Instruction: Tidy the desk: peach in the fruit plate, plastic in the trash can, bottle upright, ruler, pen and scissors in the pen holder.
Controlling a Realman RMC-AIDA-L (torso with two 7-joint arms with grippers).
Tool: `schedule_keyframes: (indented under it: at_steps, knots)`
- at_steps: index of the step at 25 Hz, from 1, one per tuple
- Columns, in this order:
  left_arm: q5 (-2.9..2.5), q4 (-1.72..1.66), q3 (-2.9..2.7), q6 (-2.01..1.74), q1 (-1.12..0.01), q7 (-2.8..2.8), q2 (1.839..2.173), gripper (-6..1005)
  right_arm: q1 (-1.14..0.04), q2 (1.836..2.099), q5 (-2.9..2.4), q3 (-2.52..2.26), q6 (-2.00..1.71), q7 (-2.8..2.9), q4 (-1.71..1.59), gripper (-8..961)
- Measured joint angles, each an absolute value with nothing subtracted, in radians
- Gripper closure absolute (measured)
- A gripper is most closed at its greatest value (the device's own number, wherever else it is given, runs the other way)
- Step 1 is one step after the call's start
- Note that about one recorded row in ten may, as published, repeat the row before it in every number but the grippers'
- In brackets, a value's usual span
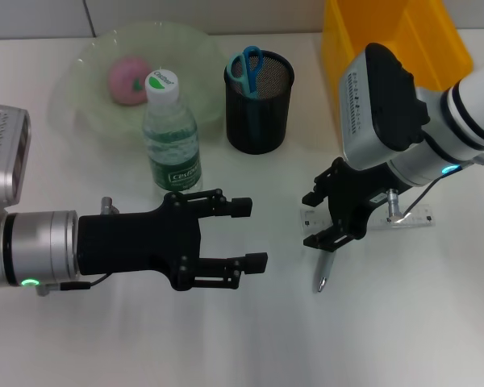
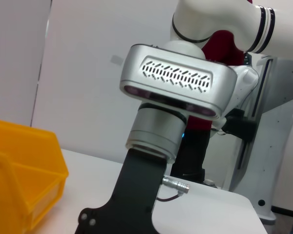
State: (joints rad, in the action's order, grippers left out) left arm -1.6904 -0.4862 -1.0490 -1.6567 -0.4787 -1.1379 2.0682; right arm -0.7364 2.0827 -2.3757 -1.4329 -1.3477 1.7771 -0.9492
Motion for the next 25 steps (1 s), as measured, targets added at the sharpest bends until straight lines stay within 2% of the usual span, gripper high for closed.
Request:
schedule_keyframes:
  at_steps: [15,21,25]
  knots:
    - [-1.69,-0.486,-1.043,-1.675,-0.472,-1.137,2.068,197,-0.749,2.086,-2.37,-1.466,-1.272,1.783,-0.897,364]
    - [-1.69,-0.485,-1.043,-1.678,-0.467,-1.132,2.068,197,-0.736,2.086,-2.363,-1.46,-1.274,1.784,-0.92,574]
    - [-1.69,-0.485,-1.042,-1.689,-0.465,-1.129,2.068,197,-0.698,2.084,-2.325,-1.446,-1.302,1.784,-0.994,575]
